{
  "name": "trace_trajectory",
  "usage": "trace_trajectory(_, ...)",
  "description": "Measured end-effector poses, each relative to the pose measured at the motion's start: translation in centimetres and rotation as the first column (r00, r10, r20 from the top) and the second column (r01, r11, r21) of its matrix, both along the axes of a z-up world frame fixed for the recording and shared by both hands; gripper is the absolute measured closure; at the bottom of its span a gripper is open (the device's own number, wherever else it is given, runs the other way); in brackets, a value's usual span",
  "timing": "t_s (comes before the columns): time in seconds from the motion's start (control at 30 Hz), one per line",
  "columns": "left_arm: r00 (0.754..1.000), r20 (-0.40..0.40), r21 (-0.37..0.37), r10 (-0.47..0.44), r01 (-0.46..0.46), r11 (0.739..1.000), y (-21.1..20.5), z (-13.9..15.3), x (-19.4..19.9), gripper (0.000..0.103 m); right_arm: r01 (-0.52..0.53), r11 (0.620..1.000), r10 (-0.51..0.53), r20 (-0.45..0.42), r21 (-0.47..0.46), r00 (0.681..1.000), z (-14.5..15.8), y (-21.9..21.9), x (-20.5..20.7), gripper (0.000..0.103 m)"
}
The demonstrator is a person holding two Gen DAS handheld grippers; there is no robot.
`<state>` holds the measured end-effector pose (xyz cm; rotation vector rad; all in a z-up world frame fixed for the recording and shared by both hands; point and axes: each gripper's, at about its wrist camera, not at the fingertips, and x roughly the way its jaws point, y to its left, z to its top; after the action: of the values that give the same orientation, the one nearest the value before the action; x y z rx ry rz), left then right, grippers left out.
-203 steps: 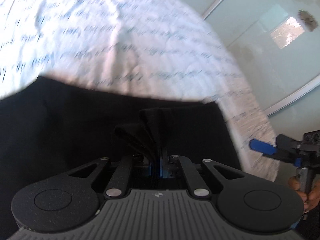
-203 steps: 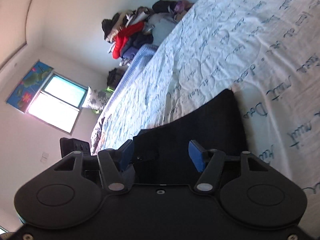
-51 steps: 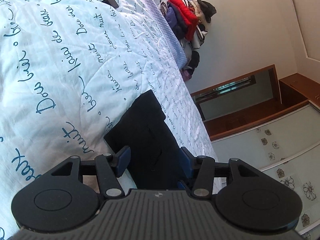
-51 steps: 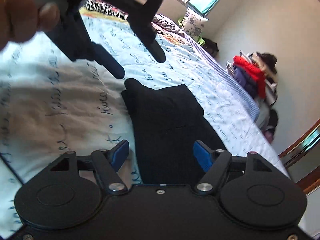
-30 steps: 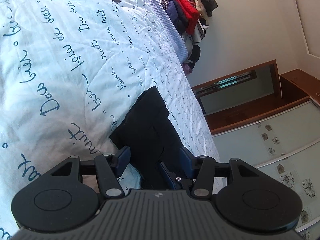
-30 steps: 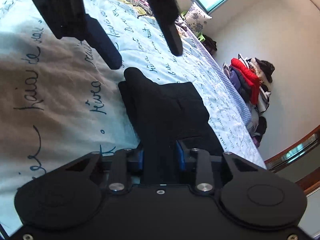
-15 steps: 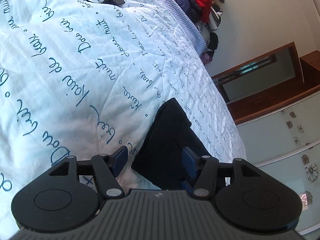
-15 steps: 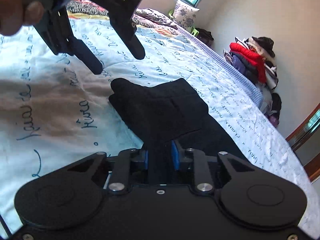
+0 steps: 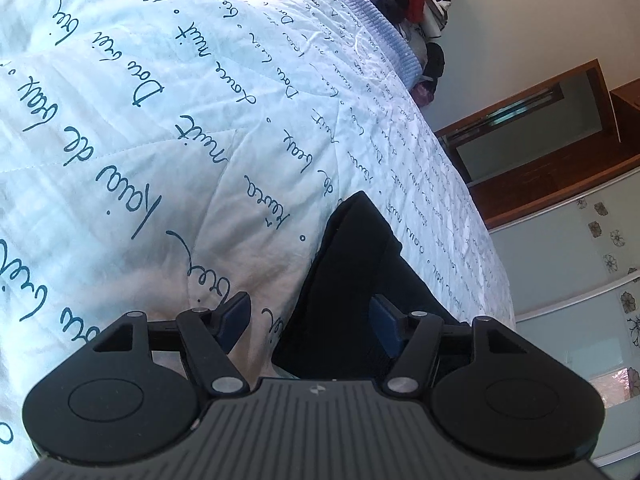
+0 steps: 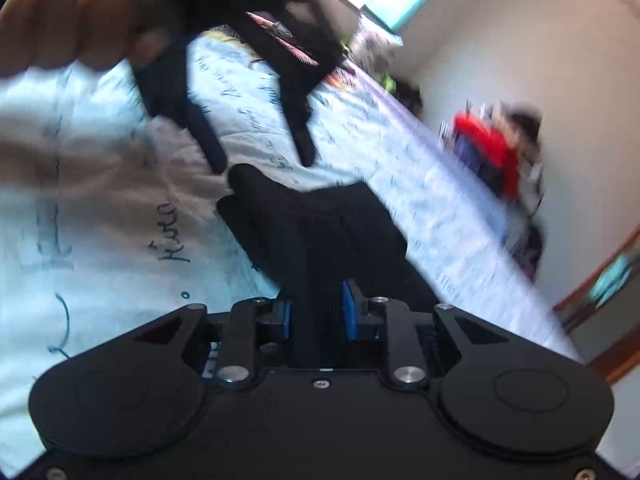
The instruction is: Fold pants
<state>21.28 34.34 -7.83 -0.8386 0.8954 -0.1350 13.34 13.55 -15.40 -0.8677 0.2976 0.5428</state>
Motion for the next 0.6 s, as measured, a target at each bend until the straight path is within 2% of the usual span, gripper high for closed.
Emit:
trace_trajectory(0.03,1.0,0.002,0.0,-0.003,0.003,1.0,-0.1,0.1,-0.1,0.037,-0.009,0.998,0.012,0.049,-0.069,0.999,-0.9,0.9,-0.4,0.061)
trace_trajectory(0.07,1.0,0.005,0.005,-0.005,0.005,1.0,-0.1,0.3,-0.3,0.037,-0.011,0.994,0.021,0.086,-0.113,0.996,-1.6,1.4,-0.7,0.061)
trace_trajectory(0.1,1.0,0.008,0.01,-0.008,0.008,1.0,-0.1,0.4,-0.5,0.036,-0.008,0.992,0.02,0.089,-0.124,0.996,-1.9,1.7,-0.7,0.067)
trace_trajectory(0.17,1.0,0.016,0.01,-0.02,0.02,1.0,-0.2,0.5,-0.6,0.036,0.013,0.996,-0.009,0.048,-0.093,0.999,-1.5,1.6,-0.4,0.068)
trace_trajectory(0.43,1.0,0.003,0.001,-0.022,0.022,1.0,-0.4,-0.4,-0.2,0.036,0.045,0.993,-0.04,0.047,-0.106,0.998,-2.2,2.0,0.7,0.075)
trace_trajectory(0.5,1.0,0.005,0.001,-0.023,0.023,1.0,-0.4,-0.2,-0.2,0.036,0.05,0.996,-0.048,0.027,-0.079,0.998,-2.0,1.9,0.5,0.08)
trace_trajectory(0.6,1.0,0.014,0.007,-0.025,0.025,1.0,-0.3,0.5,-0.3,0.036,0.083,0.995,-0.079,-0.092,0.046,0.993,-0.5,0.3,1.9,0.084)
